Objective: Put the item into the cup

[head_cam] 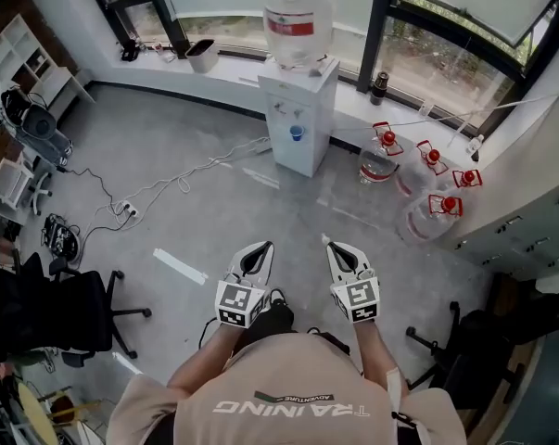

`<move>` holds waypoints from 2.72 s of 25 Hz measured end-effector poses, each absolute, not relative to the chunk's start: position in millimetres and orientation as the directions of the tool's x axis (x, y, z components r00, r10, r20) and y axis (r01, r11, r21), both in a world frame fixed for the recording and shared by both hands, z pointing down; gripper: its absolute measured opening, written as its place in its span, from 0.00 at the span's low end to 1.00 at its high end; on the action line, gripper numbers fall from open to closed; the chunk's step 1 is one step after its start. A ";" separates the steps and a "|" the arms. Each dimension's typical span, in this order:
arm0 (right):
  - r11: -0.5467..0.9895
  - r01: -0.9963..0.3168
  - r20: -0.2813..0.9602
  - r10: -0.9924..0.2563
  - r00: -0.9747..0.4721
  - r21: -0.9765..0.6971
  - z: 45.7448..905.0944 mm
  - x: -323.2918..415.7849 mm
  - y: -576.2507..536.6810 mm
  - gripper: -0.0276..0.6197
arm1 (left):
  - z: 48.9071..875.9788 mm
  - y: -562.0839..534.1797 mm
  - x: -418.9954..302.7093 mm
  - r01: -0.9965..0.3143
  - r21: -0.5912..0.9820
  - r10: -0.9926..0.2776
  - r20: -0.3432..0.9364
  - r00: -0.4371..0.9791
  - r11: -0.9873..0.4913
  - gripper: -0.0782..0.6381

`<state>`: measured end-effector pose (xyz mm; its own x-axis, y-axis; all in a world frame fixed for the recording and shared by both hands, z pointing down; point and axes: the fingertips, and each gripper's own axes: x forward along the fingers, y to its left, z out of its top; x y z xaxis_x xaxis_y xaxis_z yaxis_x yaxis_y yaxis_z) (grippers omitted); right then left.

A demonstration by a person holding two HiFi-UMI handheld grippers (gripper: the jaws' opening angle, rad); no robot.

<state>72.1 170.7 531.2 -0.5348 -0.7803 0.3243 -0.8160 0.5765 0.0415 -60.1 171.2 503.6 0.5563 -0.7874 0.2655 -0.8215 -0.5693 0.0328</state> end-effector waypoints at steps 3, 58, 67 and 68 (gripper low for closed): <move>0.552 -0.832 0.309 -0.803 -0.510 0.061 516.6 64.3 137.2 0.06 | 492.2 132.9 -72.0 -0.810 0.033 -0.780 0.248 0.574 -0.586 0.12; 0.587 -0.810 0.405 -0.739 -0.538 -0.003 565.1 26.6 -312.2 0.06 | 526.4 -324.9 -100.3 -0.792 0.072 -0.740 0.313 0.595 -0.606 0.12; 0.489 -0.872 0.400 -0.799 -0.449 -0.004 567.0 -1.6 -360.5 0.06 | 554.0 -382.6 -112.3 -0.695 0.158 -0.616 0.355 0.703 -0.702 0.12; 0.481 -0.876 0.407 -0.798 -0.443 -0.010 570.1 -1.6 -361.4 0.06 | 556.7 -384.8 -109.1 -0.685 0.167 -0.604 0.358 0.712 -0.709 0.12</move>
<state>-1.6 -361.4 570.1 -0.4434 -0.7985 0.4073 -0.8764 0.4815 -0.0102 -109.1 -384.8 556.7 0.7122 -0.6039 0.3579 -0.6852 -0.7088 0.1675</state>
